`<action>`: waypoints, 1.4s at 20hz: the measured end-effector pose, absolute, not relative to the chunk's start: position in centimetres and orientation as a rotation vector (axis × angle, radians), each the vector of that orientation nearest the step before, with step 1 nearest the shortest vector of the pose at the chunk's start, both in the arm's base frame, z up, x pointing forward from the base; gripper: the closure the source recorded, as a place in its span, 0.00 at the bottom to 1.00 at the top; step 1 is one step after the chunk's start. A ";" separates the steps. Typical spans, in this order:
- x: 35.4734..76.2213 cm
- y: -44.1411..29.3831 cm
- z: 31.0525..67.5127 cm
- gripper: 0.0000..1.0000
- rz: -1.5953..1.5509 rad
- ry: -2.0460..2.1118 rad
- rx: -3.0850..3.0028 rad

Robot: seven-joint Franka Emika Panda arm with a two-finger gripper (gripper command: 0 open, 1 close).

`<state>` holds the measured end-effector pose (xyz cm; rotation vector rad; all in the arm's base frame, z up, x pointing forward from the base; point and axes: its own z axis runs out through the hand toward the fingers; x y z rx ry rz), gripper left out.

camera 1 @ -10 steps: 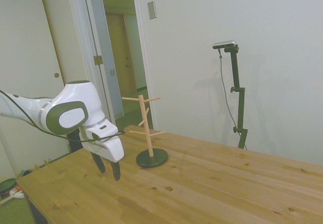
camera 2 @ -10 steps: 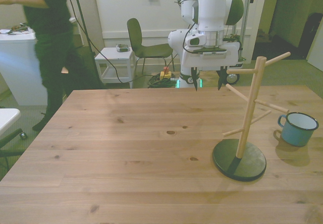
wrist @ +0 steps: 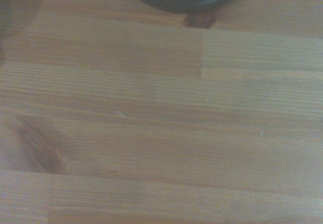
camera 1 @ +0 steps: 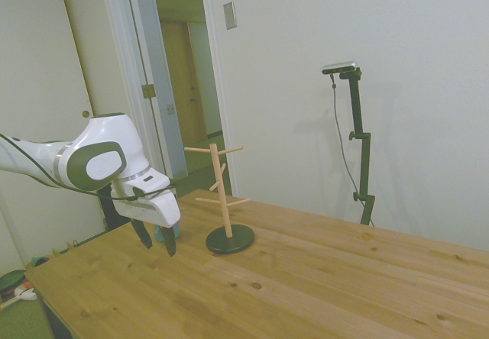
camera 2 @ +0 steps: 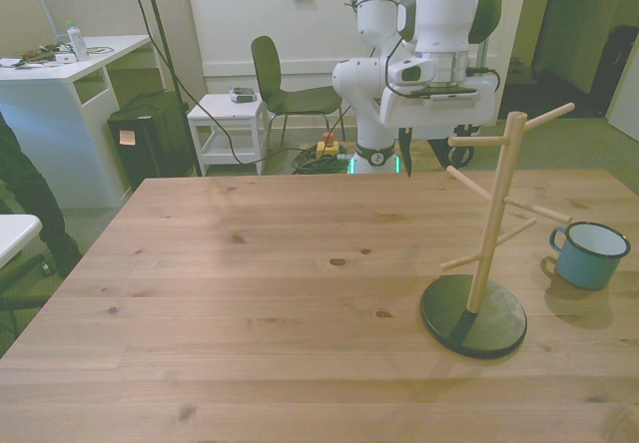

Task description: Hang the mug

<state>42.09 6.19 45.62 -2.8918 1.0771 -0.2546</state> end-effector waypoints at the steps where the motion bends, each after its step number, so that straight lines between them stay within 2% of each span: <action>1: 42.2 6.9 45.8 0.00 -0.264 1.056 -2.900; 10: 47.2 15.1 47.7 0.00 -0.351 0.852 -3.042; 17: 50.5 24.3 47.5 0.00 -0.374 0.765 -3.127; 28: 55.5 31.9 44.9 0.00 -0.367 0.703 -3.196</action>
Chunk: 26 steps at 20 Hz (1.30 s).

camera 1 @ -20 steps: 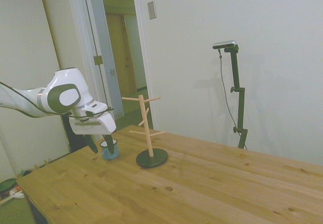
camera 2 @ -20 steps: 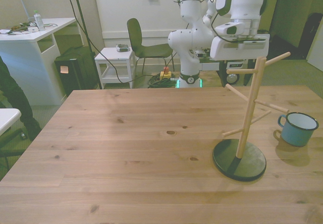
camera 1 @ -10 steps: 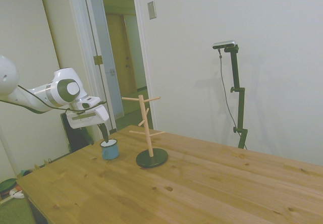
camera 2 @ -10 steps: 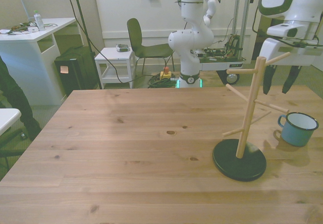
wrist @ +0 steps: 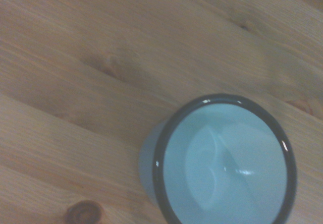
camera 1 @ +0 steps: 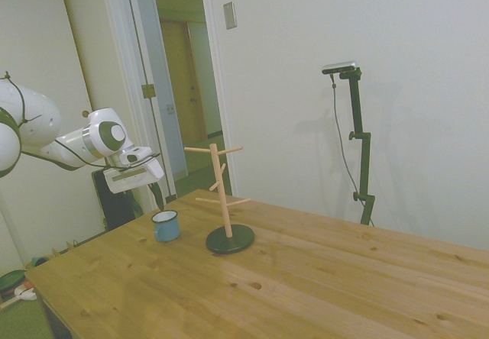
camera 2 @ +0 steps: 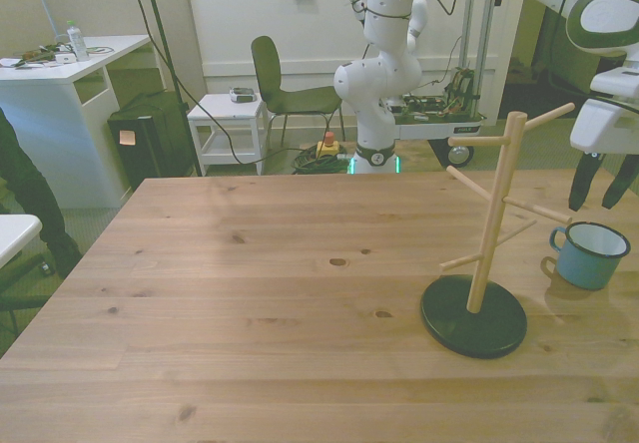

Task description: Hang the mug

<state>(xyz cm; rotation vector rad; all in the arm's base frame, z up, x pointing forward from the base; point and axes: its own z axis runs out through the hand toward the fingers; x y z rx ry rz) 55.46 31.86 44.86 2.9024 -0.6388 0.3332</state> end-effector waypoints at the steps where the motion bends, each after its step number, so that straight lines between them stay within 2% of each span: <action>1: 55.8 32.3 44.5 0.00 0.330 -0.636 2.899; 14: 57.0 35.2 39.7 0.00 0.281 -0.601 2.880; 18: 57.6 35.3 39.2 0.00 0.284 -0.606 2.875; 19: 57.6 35.4 39.1 1.00 0.285 -0.605 2.875; 26: 57.7 35.5 38.3 1.00 0.279 -0.599 2.867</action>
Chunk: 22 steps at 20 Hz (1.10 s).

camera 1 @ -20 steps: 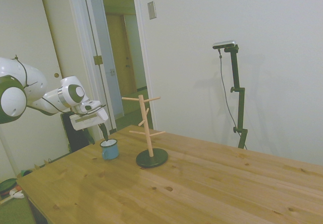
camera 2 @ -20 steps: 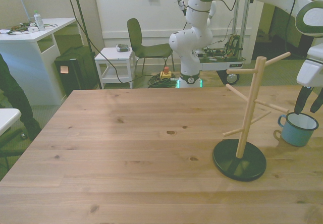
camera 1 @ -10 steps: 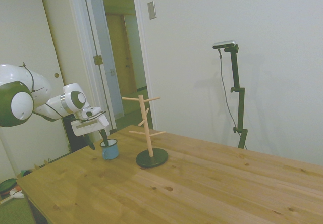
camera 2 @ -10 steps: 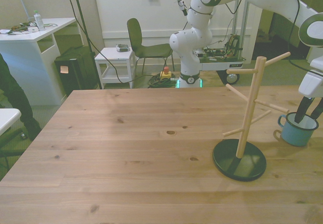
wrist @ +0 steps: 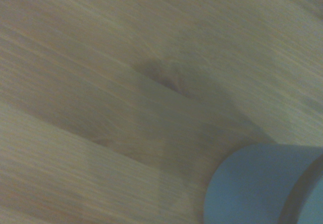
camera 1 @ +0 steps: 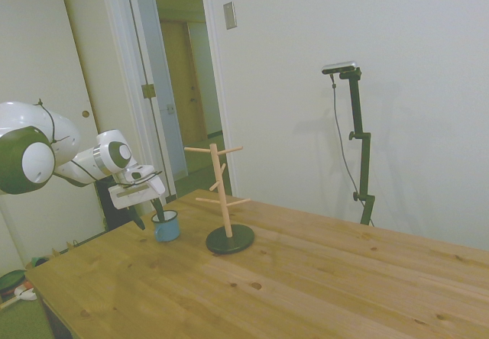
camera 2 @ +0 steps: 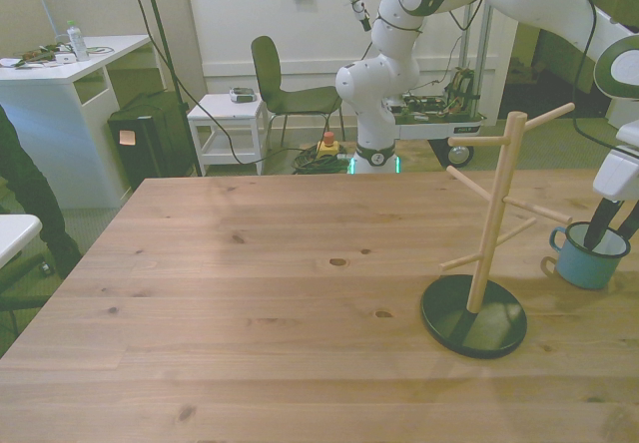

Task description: Hang the mug

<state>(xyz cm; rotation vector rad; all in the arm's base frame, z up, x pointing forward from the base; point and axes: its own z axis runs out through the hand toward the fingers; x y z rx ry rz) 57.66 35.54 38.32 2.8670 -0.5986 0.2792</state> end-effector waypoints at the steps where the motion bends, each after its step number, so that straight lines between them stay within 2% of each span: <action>1: 57.8 35.4 38.3 1.00 0.282 -0.602 2.866; 22: 58.7 33.2 38.0 1.00 0.305 -0.644 2.862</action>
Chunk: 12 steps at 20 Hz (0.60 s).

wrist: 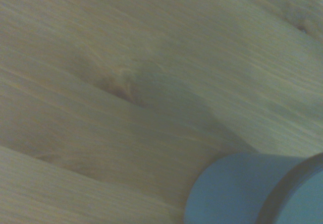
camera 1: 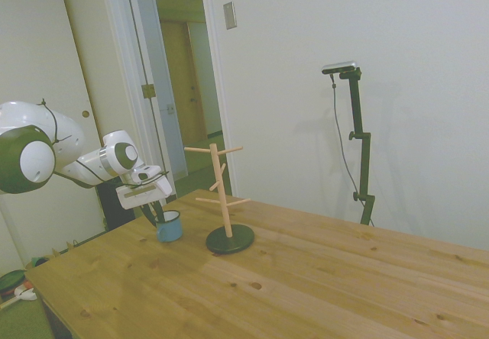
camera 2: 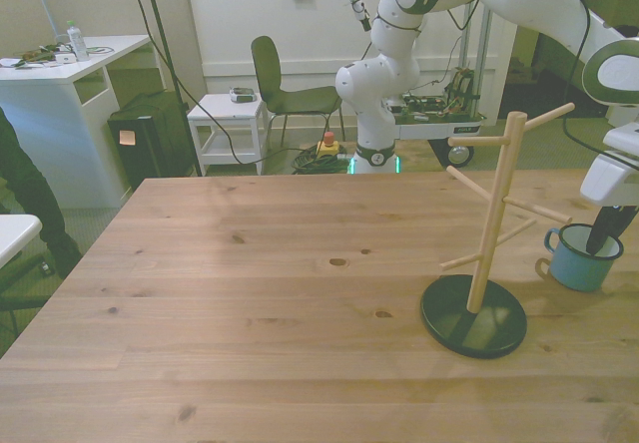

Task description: Hang the mug

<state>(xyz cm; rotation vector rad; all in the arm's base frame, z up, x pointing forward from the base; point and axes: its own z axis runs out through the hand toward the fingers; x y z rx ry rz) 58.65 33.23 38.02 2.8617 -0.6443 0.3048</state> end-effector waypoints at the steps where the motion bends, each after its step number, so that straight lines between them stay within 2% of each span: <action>1: 58.6 33.1 38.0 1.00 0.306 -0.645 2.863; 9: 58.6 32.0 38.4 1.00 0.313 -0.664 2.863; 12: 58.9 30.2 41.4 1.00 0.353 -0.691 2.871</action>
